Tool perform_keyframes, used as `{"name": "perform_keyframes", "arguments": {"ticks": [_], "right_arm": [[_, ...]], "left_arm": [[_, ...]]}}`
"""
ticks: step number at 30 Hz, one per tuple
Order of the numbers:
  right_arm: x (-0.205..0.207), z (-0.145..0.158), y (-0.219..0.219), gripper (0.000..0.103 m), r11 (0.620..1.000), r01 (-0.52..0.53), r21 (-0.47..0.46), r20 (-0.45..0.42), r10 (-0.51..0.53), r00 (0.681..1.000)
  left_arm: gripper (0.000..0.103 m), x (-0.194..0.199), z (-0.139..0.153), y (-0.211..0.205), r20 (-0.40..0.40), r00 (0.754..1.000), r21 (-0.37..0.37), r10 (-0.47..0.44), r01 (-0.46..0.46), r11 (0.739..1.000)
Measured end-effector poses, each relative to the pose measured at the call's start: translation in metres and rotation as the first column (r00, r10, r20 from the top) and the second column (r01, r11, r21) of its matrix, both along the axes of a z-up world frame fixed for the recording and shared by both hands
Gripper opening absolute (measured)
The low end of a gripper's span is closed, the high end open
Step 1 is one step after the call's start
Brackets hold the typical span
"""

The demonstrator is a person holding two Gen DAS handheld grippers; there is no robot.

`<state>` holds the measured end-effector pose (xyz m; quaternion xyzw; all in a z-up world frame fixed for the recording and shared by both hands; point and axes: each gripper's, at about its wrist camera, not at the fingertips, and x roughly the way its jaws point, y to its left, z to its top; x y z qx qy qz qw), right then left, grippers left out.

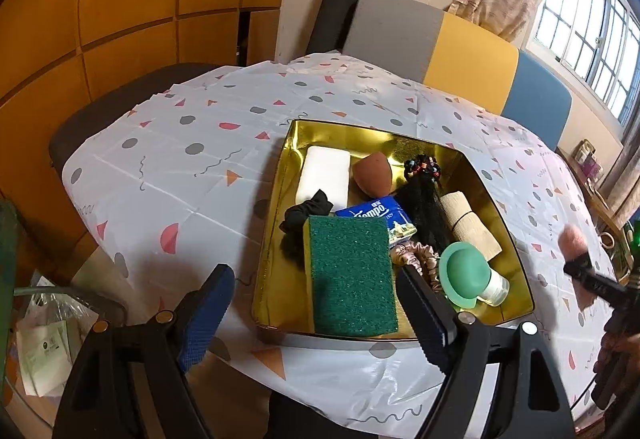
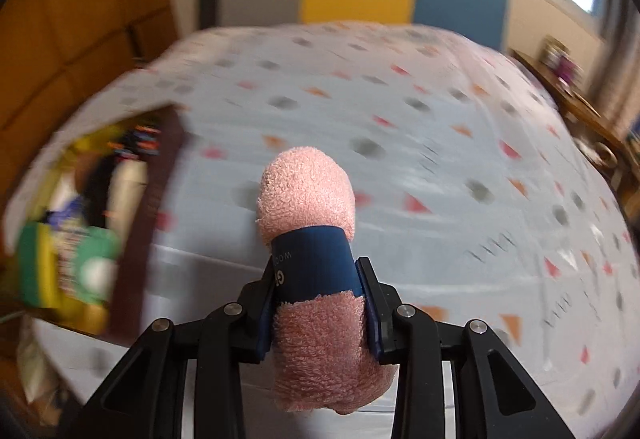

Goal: Organize soft objects
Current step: 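Carry the pink towel roll into the gold tray and open the right tool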

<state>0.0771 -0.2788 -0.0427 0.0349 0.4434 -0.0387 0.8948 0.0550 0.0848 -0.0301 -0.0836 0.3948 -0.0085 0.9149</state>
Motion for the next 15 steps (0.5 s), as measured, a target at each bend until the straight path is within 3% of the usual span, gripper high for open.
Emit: {"name": "perform_keyframes", "arguments": {"ticks": [4, 8, 15], "right_arm": [[0.011, 0.026, 0.063, 0.036, 0.986, -0.156, 0.053, 0.064, 0.153, 0.986], [0.027, 0.036, 0.134, 0.036, 0.947, -0.310, 0.084, 0.084, 0.304, 0.949], [0.061, 0.009, 0.208, 0.036, 0.912, -0.403, 0.081, 0.011, 0.404, 0.915]], "left_arm": [[0.084, -0.001, 0.000, 0.002, -0.003, 1.000, 0.004, 0.012, -0.012, 1.000], [0.084, -0.002, 0.003, 0.005, -0.001, 1.000, 0.010, 0.023, -0.023, 1.000], [0.084, -0.002, 0.006, 0.010, 0.007, 0.999, 0.020, 0.032, -0.032, 0.999]]}}
